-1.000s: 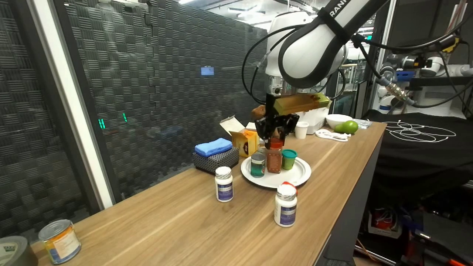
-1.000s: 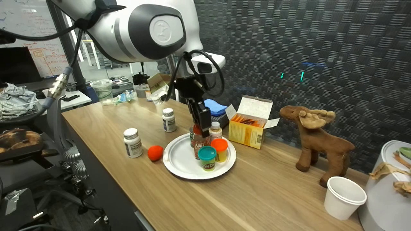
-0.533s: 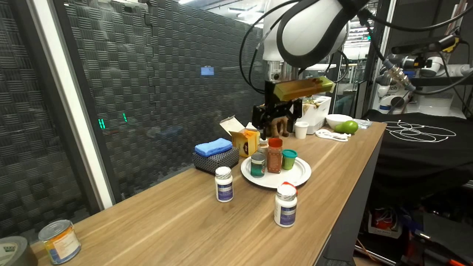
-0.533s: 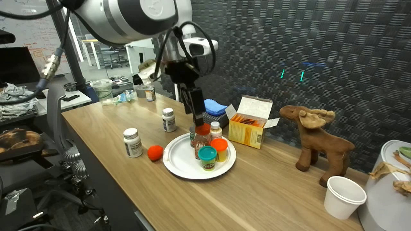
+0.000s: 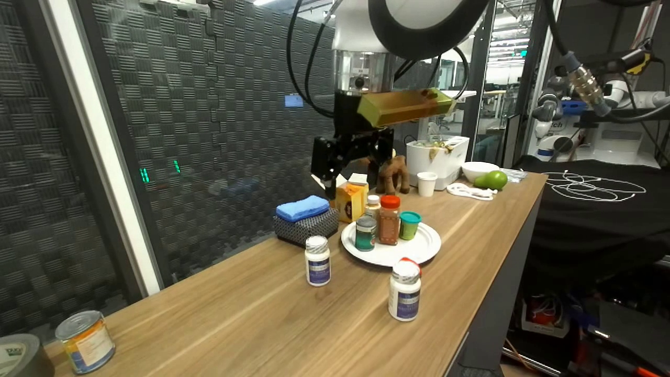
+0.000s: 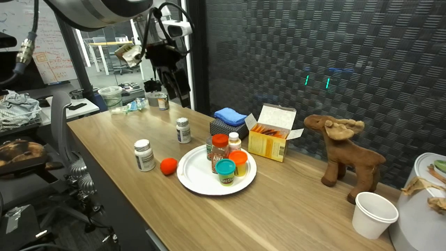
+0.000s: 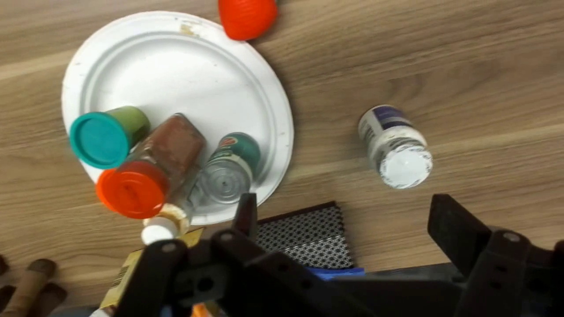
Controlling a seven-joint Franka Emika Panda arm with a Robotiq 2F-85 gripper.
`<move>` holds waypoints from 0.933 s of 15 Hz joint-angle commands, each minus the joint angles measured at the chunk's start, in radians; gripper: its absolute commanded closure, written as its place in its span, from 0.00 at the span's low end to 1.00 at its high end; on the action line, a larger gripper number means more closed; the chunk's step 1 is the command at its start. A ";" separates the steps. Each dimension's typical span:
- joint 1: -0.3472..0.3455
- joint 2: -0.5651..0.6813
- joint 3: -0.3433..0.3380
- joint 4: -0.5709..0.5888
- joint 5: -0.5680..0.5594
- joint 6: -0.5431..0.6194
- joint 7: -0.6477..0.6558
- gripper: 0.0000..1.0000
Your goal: Put the bottles on the tray
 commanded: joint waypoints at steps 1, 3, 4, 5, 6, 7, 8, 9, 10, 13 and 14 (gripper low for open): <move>0.025 0.067 0.036 0.045 0.072 0.024 -0.043 0.00; 0.038 0.096 0.049 0.047 0.092 0.050 -0.069 0.00; 0.044 0.115 0.052 0.054 0.096 0.065 -0.080 0.00; 0.049 0.134 0.053 0.061 0.100 0.080 -0.090 0.00; 0.053 0.153 0.052 0.070 0.102 0.092 -0.097 0.00; 0.058 0.164 0.048 0.072 0.094 0.104 -0.099 0.00; 0.061 0.179 0.042 0.077 0.083 0.118 -0.099 0.00; 0.064 0.189 0.037 0.080 0.074 0.131 -0.098 0.00; 0.067 0.197 0.031 0.083 0.065 0.142 -0.097 0.00; 0.073 0.217 0.011 0.090 0.041 0.174 -0.092 0.00; 0.075 0.223 0.005 0.093 0.032 0.182 -0.090 0.00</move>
